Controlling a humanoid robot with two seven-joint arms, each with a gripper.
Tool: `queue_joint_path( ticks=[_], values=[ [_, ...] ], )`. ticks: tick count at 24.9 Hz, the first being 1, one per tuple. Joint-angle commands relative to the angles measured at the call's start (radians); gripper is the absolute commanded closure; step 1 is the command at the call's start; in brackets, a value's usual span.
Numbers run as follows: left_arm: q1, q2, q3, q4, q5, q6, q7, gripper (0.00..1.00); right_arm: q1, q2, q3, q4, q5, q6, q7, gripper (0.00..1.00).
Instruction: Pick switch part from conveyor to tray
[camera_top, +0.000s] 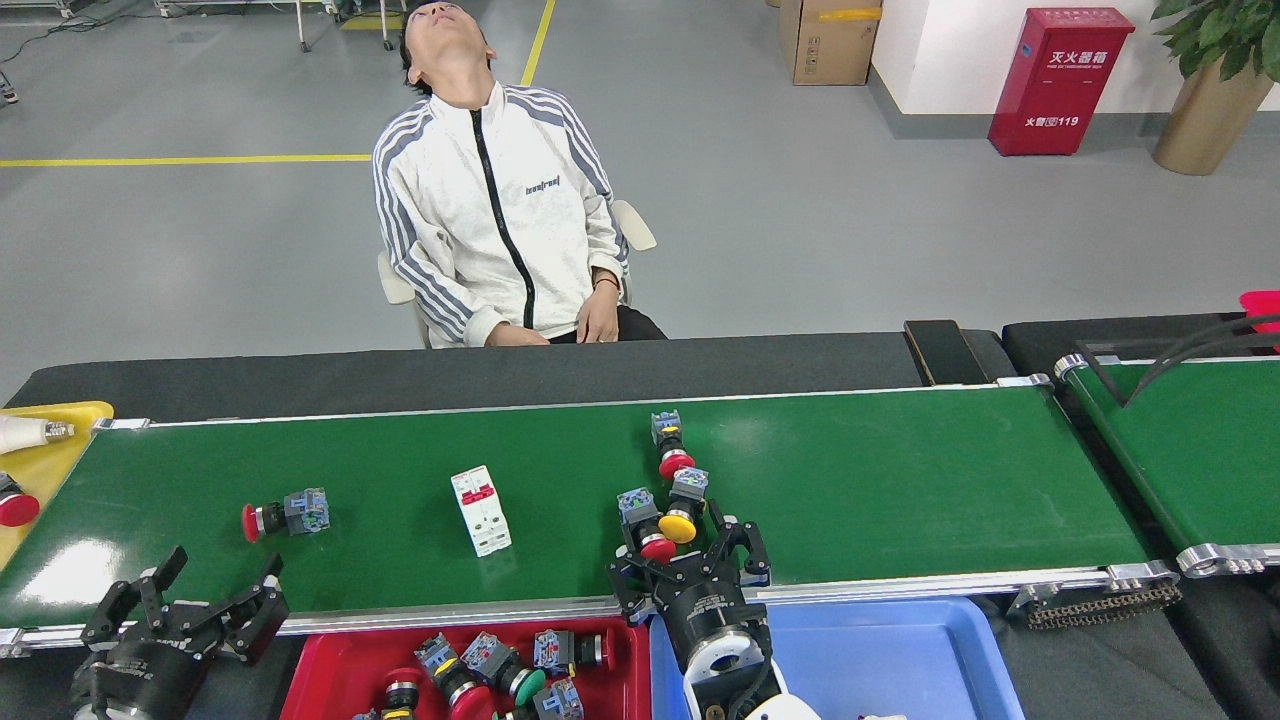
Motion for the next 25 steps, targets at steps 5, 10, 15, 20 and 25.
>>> queue_joint_path(
  ticks=[5, 10, 15, 20, 25],
  values=[
    [-0.158, 0.028, -0.074, 0.188, -0.003, 0.004, 0.002, 0.0, -0.089, 0.011, 0.048, 0.078, -0.031, -0.015, 0.028, 0.5],
    [-0.182, 0.034, -0.071, 0.216, -0.004, 0.036, 0.002, 0.0, -0.1, 0.011, 0.046, 0.058, -0.034, -0.073, 0.036, 0.93],
    [-0.17, 0.033, -0.067, 0.221, -0.004, 0.087, 0.002, 0.0, -0.031, -0.012, 0.172, -0.175, -0.026, -0.147, 0.036, 0.94],
    [-0.168, 0.033, -0.067, 0.242, -0.003, 0.174, 0.003, 0.01, 0.059, -0.077, 0.376, -0.401, 0.034, -0.252, 0.031, 0.0],
    [-0.168, 0.021, -0.064, 0.241, 0.008, 0.174, 0.006, 0.54, 0.082, -0.071, 0.364, -0.399, 0.032, -0.277, 0.036, 0.0]
  ],
)
